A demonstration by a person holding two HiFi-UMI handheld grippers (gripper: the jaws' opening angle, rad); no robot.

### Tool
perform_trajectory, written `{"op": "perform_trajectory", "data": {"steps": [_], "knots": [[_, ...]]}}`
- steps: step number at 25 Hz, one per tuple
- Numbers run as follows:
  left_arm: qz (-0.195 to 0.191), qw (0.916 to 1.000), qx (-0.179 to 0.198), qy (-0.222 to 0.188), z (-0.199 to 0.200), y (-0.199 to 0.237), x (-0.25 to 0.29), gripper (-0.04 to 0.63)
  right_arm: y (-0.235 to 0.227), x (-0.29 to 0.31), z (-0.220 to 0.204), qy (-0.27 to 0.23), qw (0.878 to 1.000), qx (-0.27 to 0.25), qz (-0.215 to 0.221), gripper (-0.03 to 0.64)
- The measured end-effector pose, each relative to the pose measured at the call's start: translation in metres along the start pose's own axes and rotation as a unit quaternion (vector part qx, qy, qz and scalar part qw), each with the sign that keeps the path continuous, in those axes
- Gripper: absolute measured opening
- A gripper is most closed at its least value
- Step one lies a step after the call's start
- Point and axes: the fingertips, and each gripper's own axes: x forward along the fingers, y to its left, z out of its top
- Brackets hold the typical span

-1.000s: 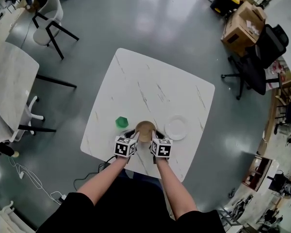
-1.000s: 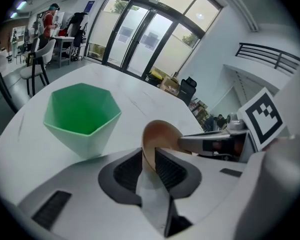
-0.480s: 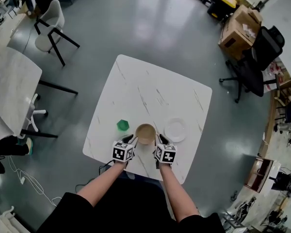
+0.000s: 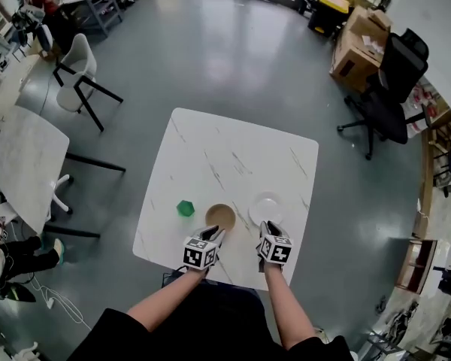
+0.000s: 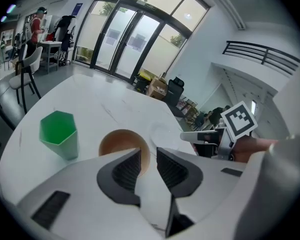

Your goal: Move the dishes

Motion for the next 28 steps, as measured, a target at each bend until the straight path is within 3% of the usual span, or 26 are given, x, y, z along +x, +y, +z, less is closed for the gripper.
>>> {"op": "perform_trajectory", "data": {"steps": [13, 28], "knots": [[-0.023, 0.9992, 0.030, 0.014, 0.038, -0.059, 0.079, 0.101, -0.081, -0.001, 0.012, -0.002, 0.999, 0.026, -0.022, 0.089], [0.011, 0.9956, 0.016, 0.091, 0.037, -0.042, 0.145, 0.114, -0.111, 0.034, 0.008, 0.035, 0.999, 0.033, -0.006, 0.097]]}}
